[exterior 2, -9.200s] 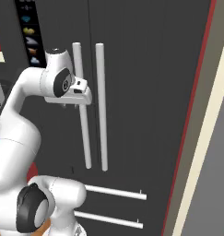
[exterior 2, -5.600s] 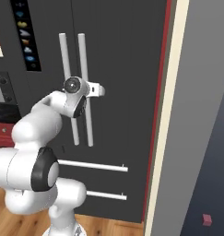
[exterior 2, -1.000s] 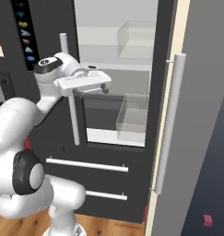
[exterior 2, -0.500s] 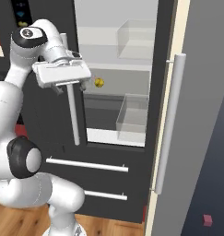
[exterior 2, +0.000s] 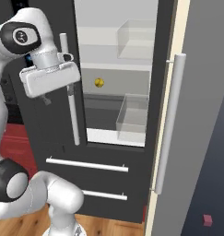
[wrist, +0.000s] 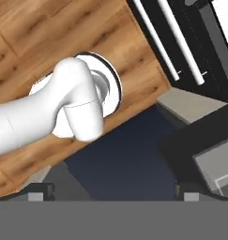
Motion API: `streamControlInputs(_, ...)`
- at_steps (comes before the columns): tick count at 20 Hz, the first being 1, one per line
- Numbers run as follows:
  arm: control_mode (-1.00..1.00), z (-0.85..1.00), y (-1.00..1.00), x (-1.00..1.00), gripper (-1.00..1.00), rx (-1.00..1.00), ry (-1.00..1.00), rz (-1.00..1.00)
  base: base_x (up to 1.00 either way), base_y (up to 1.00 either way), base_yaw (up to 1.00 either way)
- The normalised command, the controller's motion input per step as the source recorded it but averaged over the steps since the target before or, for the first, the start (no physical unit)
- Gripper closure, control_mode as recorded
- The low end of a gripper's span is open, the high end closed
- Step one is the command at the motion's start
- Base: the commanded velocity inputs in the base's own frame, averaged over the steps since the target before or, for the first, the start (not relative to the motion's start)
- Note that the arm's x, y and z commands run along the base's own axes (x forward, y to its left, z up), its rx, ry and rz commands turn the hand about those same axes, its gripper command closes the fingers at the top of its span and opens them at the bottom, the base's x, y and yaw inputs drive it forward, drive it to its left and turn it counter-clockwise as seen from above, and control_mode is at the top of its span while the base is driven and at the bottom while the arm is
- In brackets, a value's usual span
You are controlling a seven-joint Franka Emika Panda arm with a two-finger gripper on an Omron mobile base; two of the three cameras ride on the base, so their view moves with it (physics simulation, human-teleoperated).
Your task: Retrieve a lemon from the fridge and place it on the cutting board with the fish.
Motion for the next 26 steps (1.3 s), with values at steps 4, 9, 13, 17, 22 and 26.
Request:
streamControlInputs(4,-1.00,-0.20,0.64,0.43,-1.00,0.02,-0.33,-0.56,0.00,0.00,0.00)
streamControlInputs(9,-1.00,-0.28,0.31,0.21,-1.00,0.10,-0.18,-0.46,0.00,0.00,0.00)
streamControlInputs(13,-1.00,-0.07,0.05,0.28,-1.00,0.32,-0.37,-0.37,0.00,0.00,0.00)
streamControlInputs(17,-1.00,-0.01,0.29,0.24,-1.00,0.24,-0.61,-0.29,0.00,0.00,0.00)
streamControlInputs(22,-1.00,0.05,0.23,0.30,-1.00,0.01,-0.48,-0.18,0.00,0.00,0.00)
streamControlInputs(26,-1.00,0.12,0.00,0.23,-1.00,-0.03,-0.11,-0.10,0.00,0.00,0.00)
